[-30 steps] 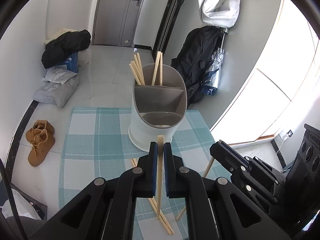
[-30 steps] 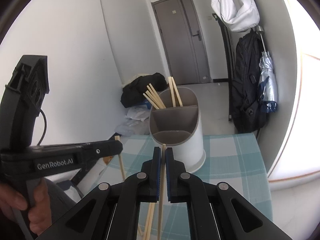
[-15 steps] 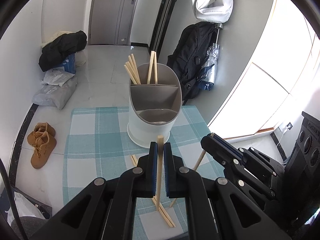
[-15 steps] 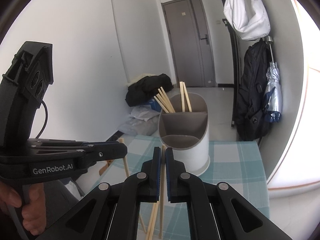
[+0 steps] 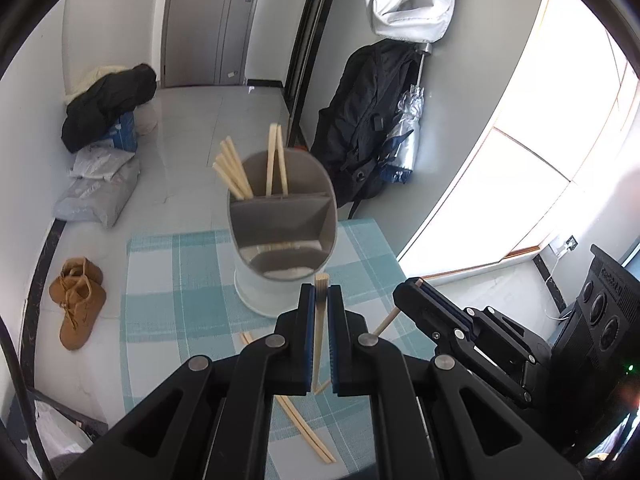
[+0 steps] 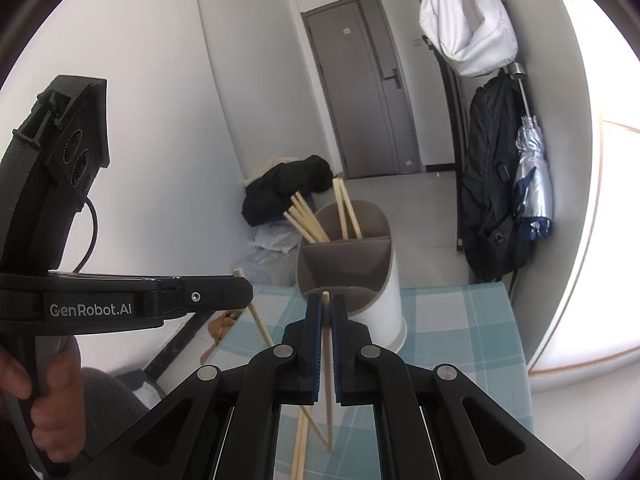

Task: Organize utensils
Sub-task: 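Lift both held chopsticks up over the white holder opening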

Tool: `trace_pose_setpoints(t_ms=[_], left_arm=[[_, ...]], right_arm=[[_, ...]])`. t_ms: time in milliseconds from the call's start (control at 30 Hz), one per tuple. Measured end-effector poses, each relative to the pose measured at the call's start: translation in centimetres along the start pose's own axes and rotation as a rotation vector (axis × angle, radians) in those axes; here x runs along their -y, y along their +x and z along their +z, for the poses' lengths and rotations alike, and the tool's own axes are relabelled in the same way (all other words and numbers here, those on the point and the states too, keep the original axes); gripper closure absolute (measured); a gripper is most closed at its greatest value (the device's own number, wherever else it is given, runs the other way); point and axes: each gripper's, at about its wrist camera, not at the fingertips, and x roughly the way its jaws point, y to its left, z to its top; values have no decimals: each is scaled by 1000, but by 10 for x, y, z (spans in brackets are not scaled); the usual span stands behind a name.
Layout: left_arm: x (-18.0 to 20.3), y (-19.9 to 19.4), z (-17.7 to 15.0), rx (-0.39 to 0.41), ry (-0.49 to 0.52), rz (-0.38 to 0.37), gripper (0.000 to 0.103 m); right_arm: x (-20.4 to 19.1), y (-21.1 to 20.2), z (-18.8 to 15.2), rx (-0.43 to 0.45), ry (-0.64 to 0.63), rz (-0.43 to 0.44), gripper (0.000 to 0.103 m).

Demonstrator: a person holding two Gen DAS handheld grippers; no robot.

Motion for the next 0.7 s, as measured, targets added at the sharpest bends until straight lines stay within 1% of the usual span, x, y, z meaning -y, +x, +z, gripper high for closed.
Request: trace_pose_setpoints(t_ms=[67, 233, 333, 467, 533, 700], left_arm=[[5, -2, 8, 6, 16, 2, 101], [13, -6, 29, 14, 29, -11, 101], [18, -9, 46, 28, 43, -15, 101], [22, -10, 74, 38, 44, -30, 101], [22, -10, 89, 49, 43, -23, 101], [16, -11, 122, 85, 24, -39, 101]], right_arm=[[4, -2, 7, 11, 12, 4, 99], [10, -2, 27, 31, -9, 2, 99], [16, -3, 42, 48, -12, -1, 99], [24, -7, 67, 67, -4, 2, 99], [28, -8, 84, 78, -4, 3, 99], [34, -3, 128, 111, -28, 3, 99]])
